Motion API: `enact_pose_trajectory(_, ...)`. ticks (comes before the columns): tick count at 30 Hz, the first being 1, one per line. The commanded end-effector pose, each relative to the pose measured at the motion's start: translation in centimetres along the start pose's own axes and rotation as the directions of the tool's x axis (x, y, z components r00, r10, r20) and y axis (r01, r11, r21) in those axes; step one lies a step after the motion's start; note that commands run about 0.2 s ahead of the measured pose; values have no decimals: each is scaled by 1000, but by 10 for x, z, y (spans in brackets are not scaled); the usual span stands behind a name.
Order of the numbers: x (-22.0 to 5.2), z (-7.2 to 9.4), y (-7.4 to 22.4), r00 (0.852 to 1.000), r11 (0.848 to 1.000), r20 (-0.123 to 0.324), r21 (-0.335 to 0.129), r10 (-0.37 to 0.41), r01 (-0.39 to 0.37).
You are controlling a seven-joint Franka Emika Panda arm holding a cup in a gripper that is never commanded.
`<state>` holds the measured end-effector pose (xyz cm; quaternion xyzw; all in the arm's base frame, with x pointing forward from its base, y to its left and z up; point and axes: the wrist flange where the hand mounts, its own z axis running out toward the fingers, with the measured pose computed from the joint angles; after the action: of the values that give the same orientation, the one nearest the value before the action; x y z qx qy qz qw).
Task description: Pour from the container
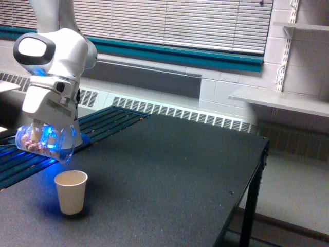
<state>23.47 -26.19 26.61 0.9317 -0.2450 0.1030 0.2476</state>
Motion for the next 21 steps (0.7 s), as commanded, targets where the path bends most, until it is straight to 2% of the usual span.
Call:
enact_pose_trajectory(1,5,4,8,1000,999,4,-30,-22,23)
enact_pose_trajectory(11,15,10,9,1000,998,10,-57,-28,29)
enact_pose_trajectory(21,14,18,-4,996,993,26,-85,-80,82)
